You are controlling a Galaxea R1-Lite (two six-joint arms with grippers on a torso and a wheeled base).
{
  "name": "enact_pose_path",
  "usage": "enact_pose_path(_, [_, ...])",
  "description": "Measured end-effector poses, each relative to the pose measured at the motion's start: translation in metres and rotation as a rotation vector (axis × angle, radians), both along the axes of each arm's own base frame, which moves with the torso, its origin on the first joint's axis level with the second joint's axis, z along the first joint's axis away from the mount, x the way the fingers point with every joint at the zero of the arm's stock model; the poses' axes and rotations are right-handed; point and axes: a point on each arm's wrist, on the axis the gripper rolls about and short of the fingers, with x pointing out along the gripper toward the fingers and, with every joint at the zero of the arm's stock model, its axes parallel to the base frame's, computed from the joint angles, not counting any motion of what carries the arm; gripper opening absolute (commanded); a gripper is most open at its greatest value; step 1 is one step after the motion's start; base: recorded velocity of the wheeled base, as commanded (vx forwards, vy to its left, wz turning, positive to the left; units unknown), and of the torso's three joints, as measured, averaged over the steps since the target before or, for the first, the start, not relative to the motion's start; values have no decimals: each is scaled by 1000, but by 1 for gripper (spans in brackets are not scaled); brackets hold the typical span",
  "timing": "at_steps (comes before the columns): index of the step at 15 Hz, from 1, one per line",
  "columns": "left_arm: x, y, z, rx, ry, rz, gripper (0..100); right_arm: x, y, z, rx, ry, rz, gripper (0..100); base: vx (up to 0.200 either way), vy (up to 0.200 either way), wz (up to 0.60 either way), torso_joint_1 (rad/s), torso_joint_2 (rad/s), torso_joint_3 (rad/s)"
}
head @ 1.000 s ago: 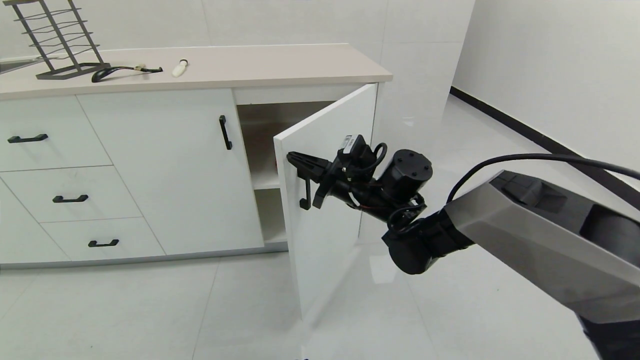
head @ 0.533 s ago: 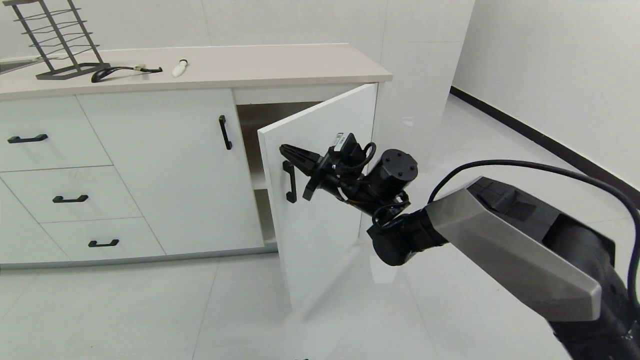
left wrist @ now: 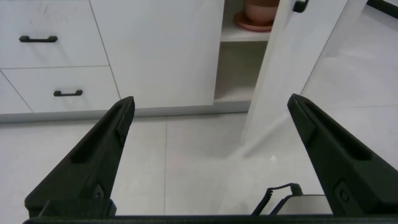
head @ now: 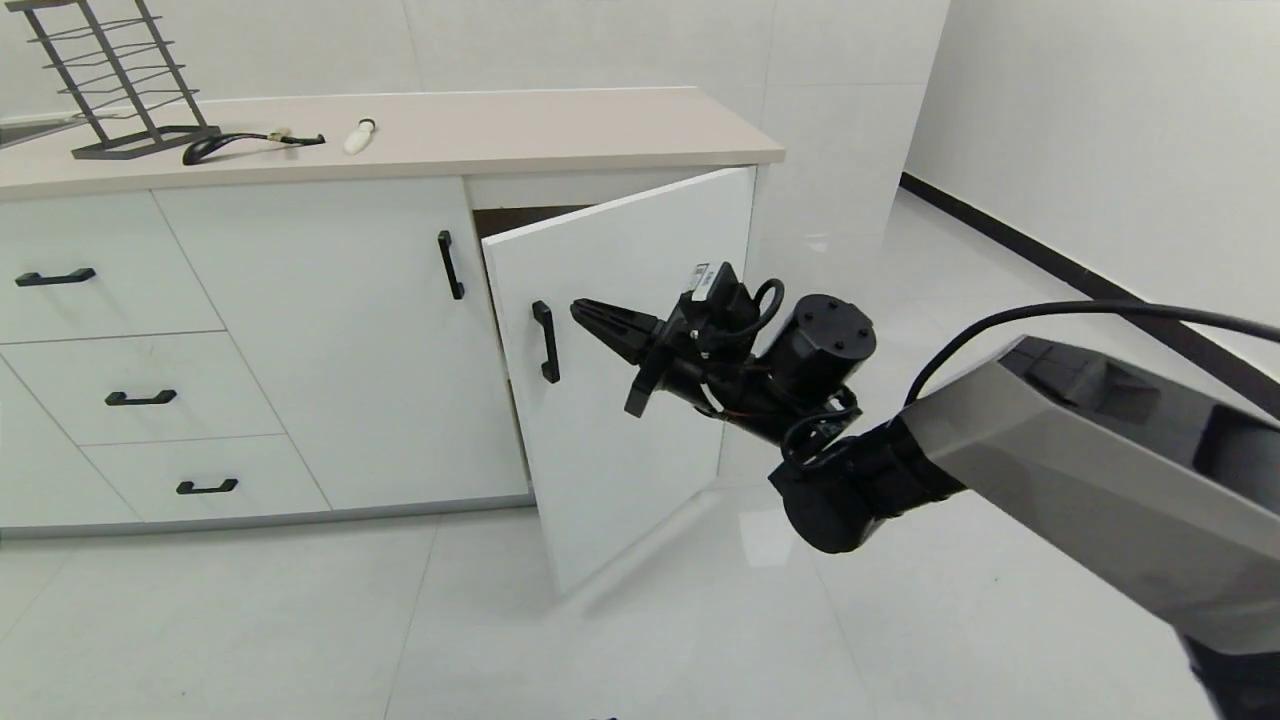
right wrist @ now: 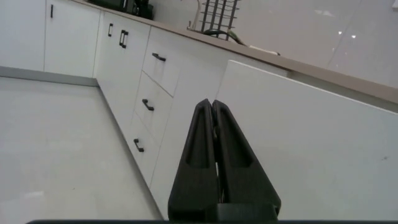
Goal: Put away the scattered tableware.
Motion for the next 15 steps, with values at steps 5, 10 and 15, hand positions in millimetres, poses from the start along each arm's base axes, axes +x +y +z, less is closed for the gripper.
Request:
enact_pose_path(5, [0, 0, 0, 0, 0, 0, 100, -64, -46, 17, -97, 86, 13, 0, 0, 0, 0, 0, 0, 0])
enact_pose_path(10, [0, 0, 0, 1, 0, -1, 100, -135, -142, 48, -115, 112, -103, 0, 0, 0, 0, 0, 0, 0])
enact_pose_path(15, [0, 0, 0, 1, 0, -1, 100, -194, -222, 65, -61, 51, -315, 0, 0, 0, 0, 0, 0, 0])
